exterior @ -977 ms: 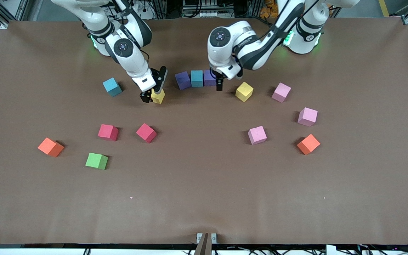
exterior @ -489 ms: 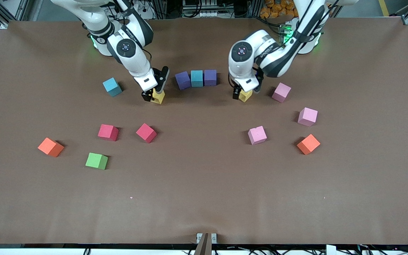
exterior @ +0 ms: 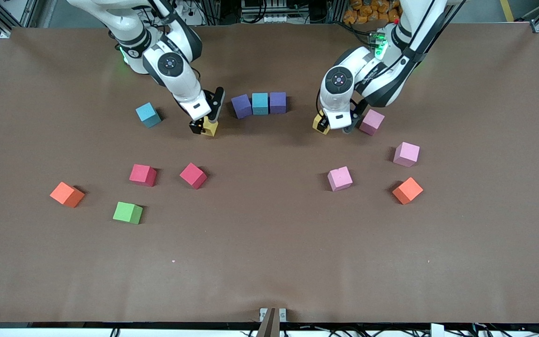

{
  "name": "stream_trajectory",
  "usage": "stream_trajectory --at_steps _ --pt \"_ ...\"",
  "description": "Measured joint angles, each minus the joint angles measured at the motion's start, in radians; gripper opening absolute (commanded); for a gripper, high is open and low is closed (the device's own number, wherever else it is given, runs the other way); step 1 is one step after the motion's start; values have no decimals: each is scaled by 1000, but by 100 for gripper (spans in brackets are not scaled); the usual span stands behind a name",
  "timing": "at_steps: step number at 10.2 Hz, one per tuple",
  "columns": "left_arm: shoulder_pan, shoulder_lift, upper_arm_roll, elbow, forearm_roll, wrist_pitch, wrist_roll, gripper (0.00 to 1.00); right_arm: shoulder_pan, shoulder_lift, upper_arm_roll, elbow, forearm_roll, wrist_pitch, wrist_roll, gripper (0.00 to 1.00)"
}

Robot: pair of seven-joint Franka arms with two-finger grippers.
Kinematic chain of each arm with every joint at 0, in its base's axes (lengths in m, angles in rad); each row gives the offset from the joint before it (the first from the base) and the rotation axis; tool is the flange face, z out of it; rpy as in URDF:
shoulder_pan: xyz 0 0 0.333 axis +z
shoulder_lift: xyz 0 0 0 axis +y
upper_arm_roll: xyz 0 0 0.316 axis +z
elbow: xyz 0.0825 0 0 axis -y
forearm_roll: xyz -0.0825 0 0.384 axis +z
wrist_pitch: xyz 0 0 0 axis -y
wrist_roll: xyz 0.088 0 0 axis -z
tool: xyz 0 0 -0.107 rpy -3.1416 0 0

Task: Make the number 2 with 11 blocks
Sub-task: 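Grasp another yellow cube with the left gripper while the right gripper lifts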

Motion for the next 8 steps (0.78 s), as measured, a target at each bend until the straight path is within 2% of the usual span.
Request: stream_trajectory --at_steps 1,2,3,5,8 --pt "4 0 -5 -7 0 24 2 100 -8 14 -8 0 -11 11 0 43" --pt "4 0 -9 -18 0 62 2 100 -11 20 -10 0 -12 15 0 35" --pt "4 2 -10 -29 0 95 1 100 -11 18 -10 3 -12 15 4 32" --pt "5 19 -10 -40 0 143 -6 100 -12 -4 -10 16 -12 -15 16 32" --pt "5 63 -10 -43 -1 174 -12 100 -12 -85 -8 51 -12 -111 20 32"
